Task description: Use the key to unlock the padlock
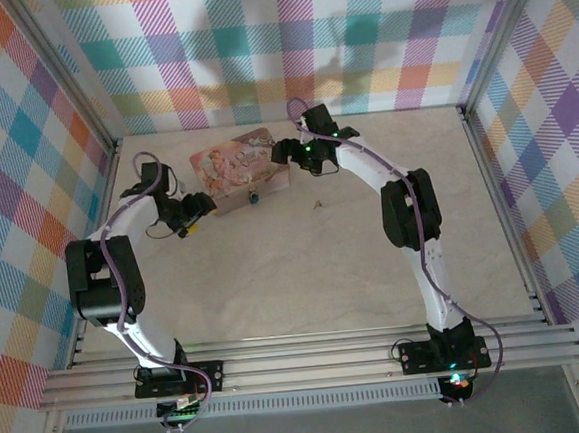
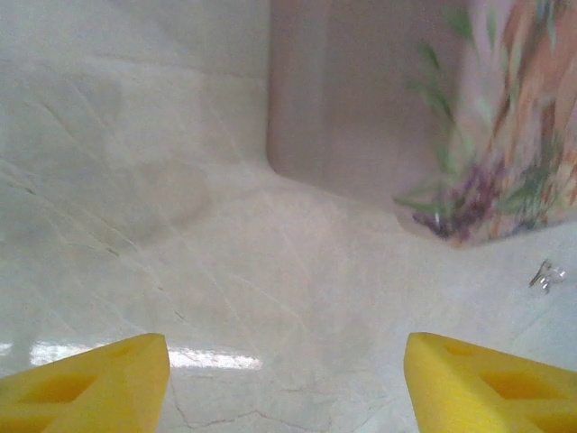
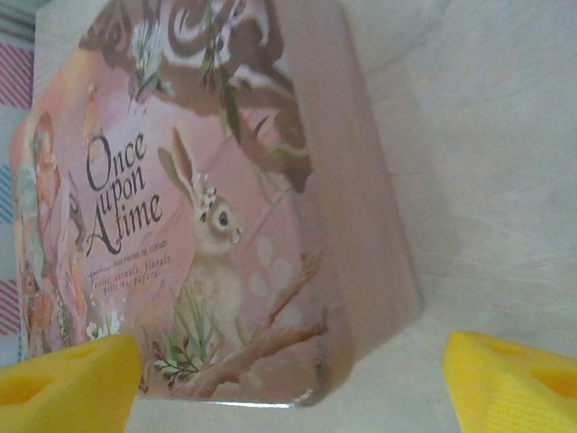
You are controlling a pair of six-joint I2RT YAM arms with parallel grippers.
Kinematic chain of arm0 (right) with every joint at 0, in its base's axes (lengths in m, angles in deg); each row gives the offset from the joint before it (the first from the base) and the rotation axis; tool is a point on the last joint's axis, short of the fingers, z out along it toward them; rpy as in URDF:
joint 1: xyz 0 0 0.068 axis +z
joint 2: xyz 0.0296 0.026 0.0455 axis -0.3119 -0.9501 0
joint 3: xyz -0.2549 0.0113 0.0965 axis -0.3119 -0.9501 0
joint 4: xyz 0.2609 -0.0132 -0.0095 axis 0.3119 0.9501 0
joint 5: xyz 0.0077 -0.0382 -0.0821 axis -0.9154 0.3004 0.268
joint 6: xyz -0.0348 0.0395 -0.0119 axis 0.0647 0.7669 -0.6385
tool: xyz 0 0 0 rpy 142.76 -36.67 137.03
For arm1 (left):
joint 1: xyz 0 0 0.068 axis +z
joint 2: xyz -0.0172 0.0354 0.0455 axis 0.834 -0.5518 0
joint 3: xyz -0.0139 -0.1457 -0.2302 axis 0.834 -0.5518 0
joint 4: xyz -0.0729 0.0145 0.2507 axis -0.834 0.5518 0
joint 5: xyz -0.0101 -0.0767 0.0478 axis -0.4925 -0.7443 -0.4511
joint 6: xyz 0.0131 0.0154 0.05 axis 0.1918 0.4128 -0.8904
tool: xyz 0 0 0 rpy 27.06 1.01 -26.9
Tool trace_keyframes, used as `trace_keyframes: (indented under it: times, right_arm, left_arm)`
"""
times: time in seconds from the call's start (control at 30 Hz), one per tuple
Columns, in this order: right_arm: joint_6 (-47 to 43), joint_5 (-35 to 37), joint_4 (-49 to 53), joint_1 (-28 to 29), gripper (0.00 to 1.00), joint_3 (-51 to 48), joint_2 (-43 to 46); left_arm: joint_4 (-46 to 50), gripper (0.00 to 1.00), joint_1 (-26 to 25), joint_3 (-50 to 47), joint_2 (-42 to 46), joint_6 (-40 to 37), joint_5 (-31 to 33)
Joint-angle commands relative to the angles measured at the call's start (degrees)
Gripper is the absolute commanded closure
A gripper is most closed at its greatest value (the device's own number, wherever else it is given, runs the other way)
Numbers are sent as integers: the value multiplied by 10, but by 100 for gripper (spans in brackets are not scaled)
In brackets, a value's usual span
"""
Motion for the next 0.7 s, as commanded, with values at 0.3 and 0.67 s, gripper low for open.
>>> trace_keyframes:
  times: [0.3,0.67]
  right_arm:
    - [-72,-102,56,26,39,47,-33]
    - [-144,-124,92,63,47,-4,11]
  left_arm:
    - [-8,32,26,155,-119,17,-81]
    - [56,38,25,185,-152,-28,-87]
